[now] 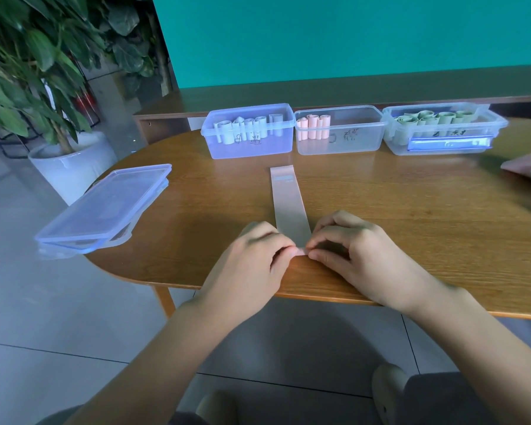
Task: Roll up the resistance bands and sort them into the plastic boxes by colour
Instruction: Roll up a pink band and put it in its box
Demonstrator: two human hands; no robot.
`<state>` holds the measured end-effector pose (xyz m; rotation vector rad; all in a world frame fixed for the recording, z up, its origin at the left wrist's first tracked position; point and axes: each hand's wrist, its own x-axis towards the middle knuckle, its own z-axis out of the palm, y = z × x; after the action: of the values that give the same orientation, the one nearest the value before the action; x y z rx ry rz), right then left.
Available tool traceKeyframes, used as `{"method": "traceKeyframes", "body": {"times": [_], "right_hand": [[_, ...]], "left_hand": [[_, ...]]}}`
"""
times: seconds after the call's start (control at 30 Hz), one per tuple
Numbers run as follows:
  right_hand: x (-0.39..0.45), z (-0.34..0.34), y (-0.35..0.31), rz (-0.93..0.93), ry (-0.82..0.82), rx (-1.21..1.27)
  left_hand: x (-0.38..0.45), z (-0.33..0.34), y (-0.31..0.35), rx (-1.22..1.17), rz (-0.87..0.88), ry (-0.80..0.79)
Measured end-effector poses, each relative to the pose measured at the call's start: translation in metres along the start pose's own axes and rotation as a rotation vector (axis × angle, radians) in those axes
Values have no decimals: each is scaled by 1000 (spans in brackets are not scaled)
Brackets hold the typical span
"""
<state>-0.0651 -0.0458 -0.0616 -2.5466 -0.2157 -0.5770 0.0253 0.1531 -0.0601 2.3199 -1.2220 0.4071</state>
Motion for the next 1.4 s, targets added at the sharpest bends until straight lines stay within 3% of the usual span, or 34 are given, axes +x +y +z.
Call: {"method": "traceKeyframes", "body": {"times": [0.47,0.93,1.4], "right_hand": [[10,3,6,-8,8,-39],[15,5,16,-8,6,-9],[21,11,21,55,73,19]], "left_hand": [[9,1,-4,-49,23,-36],[14,5,-7,-110,-11,31],[26,11,-12,-45,-23,-18]]}}
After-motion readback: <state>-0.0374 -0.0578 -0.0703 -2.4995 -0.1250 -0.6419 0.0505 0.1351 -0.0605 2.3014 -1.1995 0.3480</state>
